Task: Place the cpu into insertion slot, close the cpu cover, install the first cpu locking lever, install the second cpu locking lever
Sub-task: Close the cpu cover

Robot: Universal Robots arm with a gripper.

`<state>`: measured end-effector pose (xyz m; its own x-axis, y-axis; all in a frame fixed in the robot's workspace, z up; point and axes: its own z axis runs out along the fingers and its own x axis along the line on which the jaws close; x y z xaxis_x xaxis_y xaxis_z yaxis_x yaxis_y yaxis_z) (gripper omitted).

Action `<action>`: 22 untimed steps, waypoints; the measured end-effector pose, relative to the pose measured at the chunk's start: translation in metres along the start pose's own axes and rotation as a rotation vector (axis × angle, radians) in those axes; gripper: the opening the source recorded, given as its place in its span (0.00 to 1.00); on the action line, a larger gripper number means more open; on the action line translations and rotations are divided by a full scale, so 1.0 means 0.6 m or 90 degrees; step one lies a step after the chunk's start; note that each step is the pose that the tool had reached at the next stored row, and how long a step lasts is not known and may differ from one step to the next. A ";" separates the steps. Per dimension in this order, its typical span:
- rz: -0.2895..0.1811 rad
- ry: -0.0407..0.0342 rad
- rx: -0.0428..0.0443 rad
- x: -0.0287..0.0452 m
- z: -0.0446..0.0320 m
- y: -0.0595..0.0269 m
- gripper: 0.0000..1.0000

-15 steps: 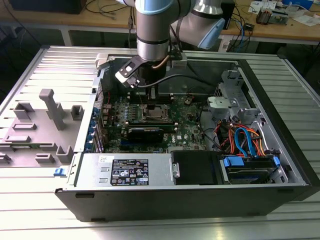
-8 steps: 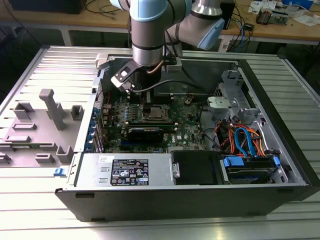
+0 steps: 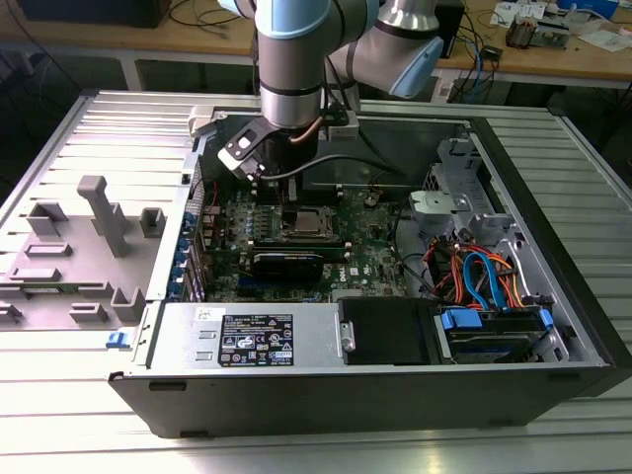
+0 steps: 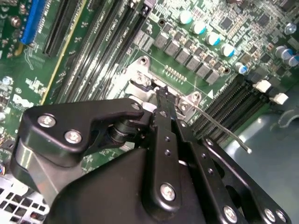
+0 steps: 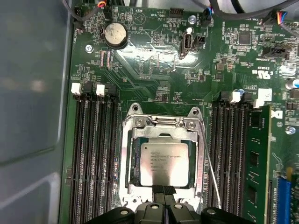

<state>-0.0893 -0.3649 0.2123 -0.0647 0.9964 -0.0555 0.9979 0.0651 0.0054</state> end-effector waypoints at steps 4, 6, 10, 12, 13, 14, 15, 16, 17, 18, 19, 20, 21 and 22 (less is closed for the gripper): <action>0.000 0.0004 0.0000 0.000 0.000 0.000 0.11; 0.000 0.0010 0.0000 0.000 0.000 0.000 0.11; 0.000 0.0010 0.0000 0.000 0.000 0.000 0.11; 0.000 0.0011 0.0000 0.000 0.000 0.000 0.11; 0.000 0.0011 0.0000 0.000 0.000 0.000 0.11; 0.000 0.0011 0.0000 0.000 0.000 0.000 0.11; 0.000 0.0011 0.0000 0.000 0.000 0.001 0.11; 0.000 0.0010 0.0001 0.000 0.000 0.001 0.11; 0.000 0.0009 0.0001 0.000 0.000 0.004 0.11; 0.000 0.0009 0.0000 0.000 0.000 0.005 0.11; 0.000 0.0008 0.0001 0.000 0.000 0.007 0.11; 0.000 0.0008 0.0000 -0.001 0.000 0.010 0.11; 0.000 0.0008 0.0000 -0.001 0.000 0.012 0.11; 0.000 0.0008 0.0000 -0.001 0.000 0.015 0.11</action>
<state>-0.0805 -0.3649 0.2124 -0.0646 0.9964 -0.0543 0.9979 0.0650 0.0053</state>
